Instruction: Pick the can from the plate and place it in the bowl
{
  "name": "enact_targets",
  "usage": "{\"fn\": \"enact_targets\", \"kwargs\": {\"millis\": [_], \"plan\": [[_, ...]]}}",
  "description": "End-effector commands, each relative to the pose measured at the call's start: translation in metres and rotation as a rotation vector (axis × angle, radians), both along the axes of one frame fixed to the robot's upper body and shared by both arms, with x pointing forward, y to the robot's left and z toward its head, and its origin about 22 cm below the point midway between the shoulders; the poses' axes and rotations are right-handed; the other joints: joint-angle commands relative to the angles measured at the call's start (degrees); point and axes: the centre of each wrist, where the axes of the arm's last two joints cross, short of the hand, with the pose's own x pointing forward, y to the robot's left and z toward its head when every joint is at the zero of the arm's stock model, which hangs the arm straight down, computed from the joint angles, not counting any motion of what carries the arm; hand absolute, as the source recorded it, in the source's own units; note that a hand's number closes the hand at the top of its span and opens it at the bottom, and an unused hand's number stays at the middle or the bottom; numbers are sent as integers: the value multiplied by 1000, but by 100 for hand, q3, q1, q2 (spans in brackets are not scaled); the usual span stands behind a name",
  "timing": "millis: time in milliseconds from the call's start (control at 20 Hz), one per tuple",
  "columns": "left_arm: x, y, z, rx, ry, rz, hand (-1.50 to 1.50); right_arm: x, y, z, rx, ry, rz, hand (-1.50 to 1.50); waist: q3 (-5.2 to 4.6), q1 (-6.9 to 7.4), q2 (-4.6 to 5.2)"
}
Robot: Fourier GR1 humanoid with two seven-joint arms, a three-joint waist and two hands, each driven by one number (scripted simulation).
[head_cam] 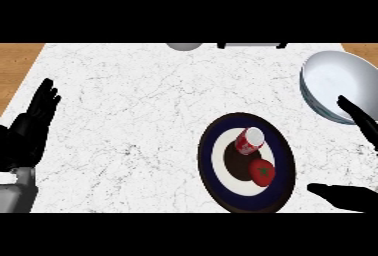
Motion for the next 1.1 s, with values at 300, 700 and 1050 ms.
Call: {"fn": "enact_targets", "kwargs": {"millis": [300,700,1050], "plan": [[5,-8,6,6,-16,-25,0,51,21,58,-283,256,48,-150,-8,158,29],[8,-13,-4,10,-2,-17,0,98,59,43,-376,500,149,-150,-1,92,24],[5,-18,-3,5,-9,-7,0,130,81,15,-466,672,202,-150,2,96,16]]}}
